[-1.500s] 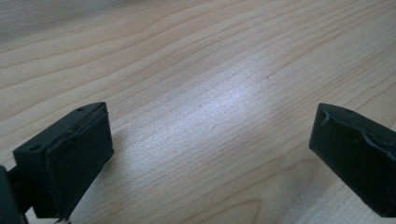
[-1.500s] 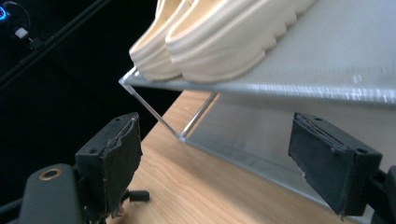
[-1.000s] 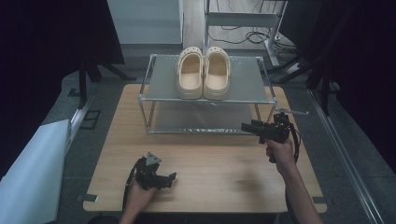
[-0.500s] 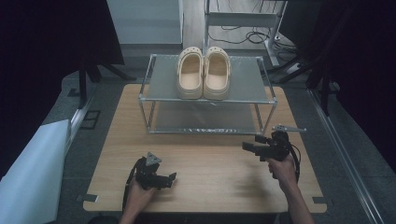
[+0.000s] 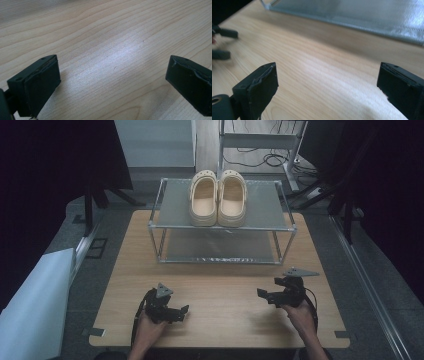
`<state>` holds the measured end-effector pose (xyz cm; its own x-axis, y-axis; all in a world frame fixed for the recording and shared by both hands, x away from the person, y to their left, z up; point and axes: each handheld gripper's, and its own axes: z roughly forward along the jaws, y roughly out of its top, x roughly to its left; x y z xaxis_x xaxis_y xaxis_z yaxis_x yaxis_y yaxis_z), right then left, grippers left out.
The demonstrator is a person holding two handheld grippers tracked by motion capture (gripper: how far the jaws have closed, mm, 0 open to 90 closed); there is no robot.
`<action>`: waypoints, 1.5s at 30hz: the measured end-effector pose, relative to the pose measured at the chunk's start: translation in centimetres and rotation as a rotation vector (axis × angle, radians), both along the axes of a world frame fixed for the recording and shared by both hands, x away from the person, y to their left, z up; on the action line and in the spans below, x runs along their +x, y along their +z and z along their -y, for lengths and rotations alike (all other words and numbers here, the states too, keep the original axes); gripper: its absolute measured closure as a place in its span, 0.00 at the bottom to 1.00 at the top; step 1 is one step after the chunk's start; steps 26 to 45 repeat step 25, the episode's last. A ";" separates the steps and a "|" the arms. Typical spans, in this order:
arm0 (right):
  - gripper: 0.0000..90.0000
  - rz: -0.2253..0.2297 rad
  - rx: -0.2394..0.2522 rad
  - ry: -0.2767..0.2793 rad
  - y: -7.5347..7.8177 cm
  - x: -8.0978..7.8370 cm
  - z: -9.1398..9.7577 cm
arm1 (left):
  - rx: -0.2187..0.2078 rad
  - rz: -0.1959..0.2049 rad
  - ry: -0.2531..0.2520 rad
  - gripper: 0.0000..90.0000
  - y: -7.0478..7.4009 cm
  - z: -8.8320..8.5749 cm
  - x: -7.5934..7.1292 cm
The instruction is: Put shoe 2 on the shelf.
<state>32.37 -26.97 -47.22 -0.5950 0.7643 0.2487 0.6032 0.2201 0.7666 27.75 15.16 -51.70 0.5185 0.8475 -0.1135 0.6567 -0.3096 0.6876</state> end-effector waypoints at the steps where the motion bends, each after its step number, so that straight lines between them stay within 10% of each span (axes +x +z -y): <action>1: 0.03 0.000 0.000 0.000 0.0 0.0 0.0 | 0.000 0.000 0.000 0.00 0.0 0.0 0.0; 18: 0.00 0.030 -0.311 0.088 -4.0 -2.0 -2.3 | 0.039 0.010 -0.013 0.00 -0.1 0.4 -0.2; 45: 0.00 0.026 -0.317 0.114 -4.5 -1.9 -2.3 | 0.038 0.004 -0.012 0.00 -0.2 0.5 -0.1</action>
